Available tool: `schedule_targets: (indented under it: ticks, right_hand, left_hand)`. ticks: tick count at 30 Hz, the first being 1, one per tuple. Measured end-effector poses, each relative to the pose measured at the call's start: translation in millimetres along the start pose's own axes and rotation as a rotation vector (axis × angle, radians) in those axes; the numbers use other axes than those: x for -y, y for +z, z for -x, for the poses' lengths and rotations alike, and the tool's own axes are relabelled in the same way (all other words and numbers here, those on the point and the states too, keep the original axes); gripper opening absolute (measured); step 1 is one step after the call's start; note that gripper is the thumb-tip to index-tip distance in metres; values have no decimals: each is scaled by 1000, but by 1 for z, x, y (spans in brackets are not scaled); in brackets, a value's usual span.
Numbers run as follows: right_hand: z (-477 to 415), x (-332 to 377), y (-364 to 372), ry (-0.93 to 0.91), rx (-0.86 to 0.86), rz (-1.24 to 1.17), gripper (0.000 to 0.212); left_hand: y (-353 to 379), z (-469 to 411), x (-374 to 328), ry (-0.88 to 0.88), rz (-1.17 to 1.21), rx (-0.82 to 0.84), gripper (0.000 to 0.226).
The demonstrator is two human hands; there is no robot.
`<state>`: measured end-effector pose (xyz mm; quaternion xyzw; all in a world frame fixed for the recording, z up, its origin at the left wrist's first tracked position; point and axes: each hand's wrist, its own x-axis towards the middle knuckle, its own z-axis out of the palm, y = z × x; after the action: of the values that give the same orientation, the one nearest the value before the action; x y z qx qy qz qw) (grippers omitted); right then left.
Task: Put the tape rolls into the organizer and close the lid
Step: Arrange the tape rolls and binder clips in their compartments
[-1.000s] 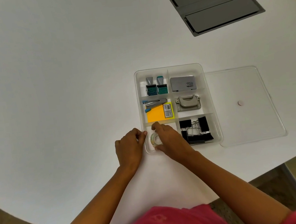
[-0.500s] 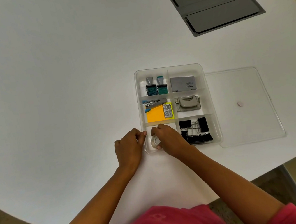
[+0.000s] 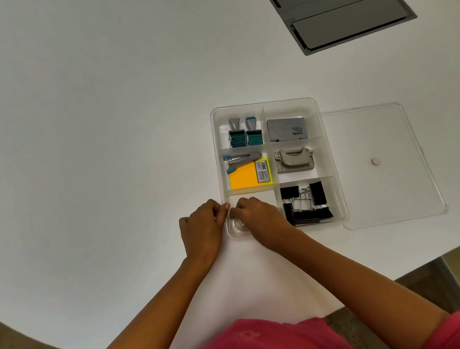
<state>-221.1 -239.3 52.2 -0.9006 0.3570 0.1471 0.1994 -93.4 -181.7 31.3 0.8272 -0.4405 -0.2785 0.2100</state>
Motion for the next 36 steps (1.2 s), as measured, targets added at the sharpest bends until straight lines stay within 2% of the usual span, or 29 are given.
schedule_targets:
  ticks: [5, 12, 17, 20, 24, 32, 36]
  right_hand:
    - [-5, -3, 2, -51, -13, 140, 31]
    - [-8, -3, -5, -145, 59, 114, 36]
    - [-7, -5, -7, -195, 75, 208, 43]
    - [-9, -5, -6, -222, 72, 248, 40]
    - [-11, -7, -4, -237, 60, 267, 33]
    - [-17, -10, 0, -247, 19, 268, 37]
    - [-18, -11, -1, -236, 23, 249, 27]
  left_hand:
    - [1, 1, 2, 13, -16, 2, 34]
    - [-1, 2, -1, 6, -52, 33, 38]
    - [1, 2, -1, 10, -74, 43, 39]
    - [1, 2, -1, 6, -86, 46, 40]
    - [-1, 1, -3, 11, -103, 65, 41]
    - [-2, 3, -3, 13, -88, 79, 36]
    - [-2, 3, -3, 6, -82, 78, 39]
